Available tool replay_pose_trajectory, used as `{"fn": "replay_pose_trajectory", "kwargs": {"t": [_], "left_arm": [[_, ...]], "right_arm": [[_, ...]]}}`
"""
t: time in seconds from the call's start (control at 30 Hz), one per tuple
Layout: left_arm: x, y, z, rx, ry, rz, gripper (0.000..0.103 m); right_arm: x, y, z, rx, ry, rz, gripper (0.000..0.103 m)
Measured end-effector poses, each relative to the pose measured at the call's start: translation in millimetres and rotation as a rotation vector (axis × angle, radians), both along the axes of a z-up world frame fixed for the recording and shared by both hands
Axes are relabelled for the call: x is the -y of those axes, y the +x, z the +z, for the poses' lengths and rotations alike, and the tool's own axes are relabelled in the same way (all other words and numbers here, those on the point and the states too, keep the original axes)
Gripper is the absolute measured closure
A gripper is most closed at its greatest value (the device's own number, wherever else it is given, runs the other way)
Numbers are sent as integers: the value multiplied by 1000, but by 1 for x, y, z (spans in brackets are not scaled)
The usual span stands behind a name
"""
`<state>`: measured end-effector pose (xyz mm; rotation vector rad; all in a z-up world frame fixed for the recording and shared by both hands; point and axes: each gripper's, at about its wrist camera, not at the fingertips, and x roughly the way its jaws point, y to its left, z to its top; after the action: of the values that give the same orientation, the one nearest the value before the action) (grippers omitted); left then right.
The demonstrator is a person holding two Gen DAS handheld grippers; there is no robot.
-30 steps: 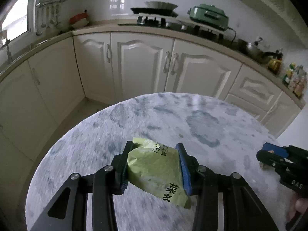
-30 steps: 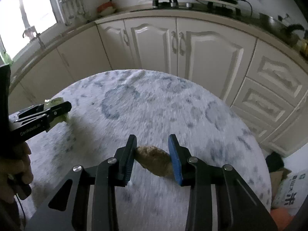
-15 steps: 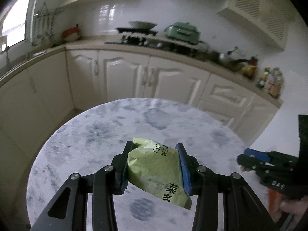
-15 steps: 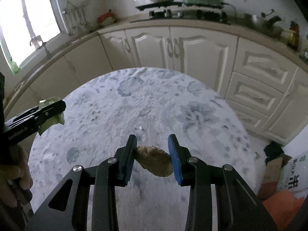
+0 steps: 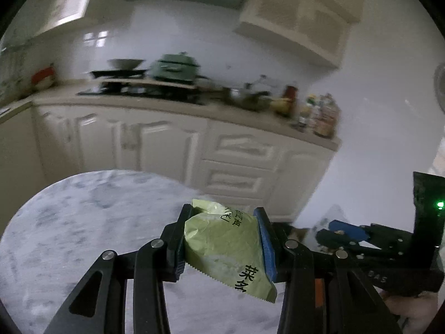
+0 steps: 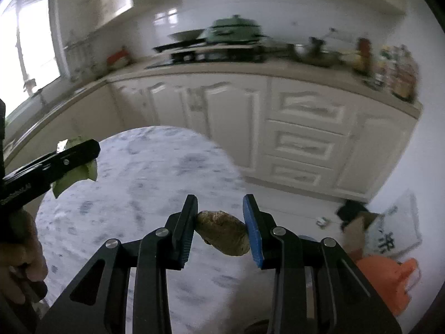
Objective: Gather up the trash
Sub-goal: 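Carry the green bag and brown lump down over the blue bin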
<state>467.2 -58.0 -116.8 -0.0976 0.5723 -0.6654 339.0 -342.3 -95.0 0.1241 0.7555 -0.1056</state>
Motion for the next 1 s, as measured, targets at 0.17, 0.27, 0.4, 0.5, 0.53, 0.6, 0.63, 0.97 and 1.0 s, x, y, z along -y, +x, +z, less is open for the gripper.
{"fn": "replay_pose_trajectory", "kwargs": {"t": [0.17,0.27,0.4,0.5,0.53,0.6,0.63,0.97,1.0], "left_arm": [[104,-8,-9,-22,36,-95,63],[164,-6,-24,-52,78,-133,63],[244,-2,-62,-105,148,-166,63],[305,15,-103,-137,220,-182,63],[319,21,-116,-147,239,-183,63],[349,35,-153,-179,277,-183,63],[364,41,-168,-193,296,-183,63],[458,133,-379,-452,500,-102,63],[460,138,-399,-479,526,-93,63]], "right_arm": [[83,-22,-23,-25,38,-82,69],[131,-23,-54,-61,93,-109,69],[192,-15,-109,-116,177,-135,69],[233,-6,-161,-158,243,-152,69],[246,-2,-180,-175,265,-158,69],[270,9,-220,-208,306,-164,69],[281,15,-242,-228,325,-169,69],[339,69,-464,-467,503,-193,68],[339,69,-476,-485,511,-191,68]]}}
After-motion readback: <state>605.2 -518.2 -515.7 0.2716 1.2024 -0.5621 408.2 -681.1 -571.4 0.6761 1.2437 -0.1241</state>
